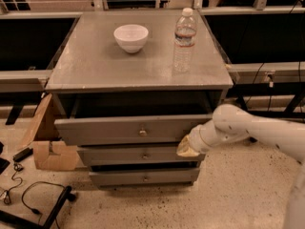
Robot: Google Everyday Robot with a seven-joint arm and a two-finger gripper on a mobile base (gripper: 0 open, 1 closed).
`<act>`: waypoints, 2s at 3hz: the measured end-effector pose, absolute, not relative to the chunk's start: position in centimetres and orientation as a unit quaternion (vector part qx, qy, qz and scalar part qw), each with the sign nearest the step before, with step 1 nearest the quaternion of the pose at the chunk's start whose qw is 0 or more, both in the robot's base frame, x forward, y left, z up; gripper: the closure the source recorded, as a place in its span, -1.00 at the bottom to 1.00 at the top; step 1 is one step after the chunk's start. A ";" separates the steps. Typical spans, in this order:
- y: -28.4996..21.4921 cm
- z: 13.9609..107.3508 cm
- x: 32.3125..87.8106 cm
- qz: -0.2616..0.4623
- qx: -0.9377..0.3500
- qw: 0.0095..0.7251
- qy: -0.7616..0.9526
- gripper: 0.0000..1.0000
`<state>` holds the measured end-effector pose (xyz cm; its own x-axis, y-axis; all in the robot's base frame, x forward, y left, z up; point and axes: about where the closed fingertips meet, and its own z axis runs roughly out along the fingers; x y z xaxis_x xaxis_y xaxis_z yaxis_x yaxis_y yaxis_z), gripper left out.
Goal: Close top drawer
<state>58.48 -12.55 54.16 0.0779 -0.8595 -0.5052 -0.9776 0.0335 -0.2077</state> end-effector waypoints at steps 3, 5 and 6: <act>-12.8 56.1 61.3 0.099 -0.687 0.272 0.666 0.65; -12.8 56.1 61.3 0.099 -0.687 0.272 0.666 -0.28; -12.7 56.1 61.3 0.099 -0.687 0.272 0.666 -0.75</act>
Offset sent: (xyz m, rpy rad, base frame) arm 0.2495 -0.0208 0.1674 -0.0162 -0.3228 -0.0586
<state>61.33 -12.75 56.10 0.0927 -0.8620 -0.4983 -0.9695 0.0359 -0.2425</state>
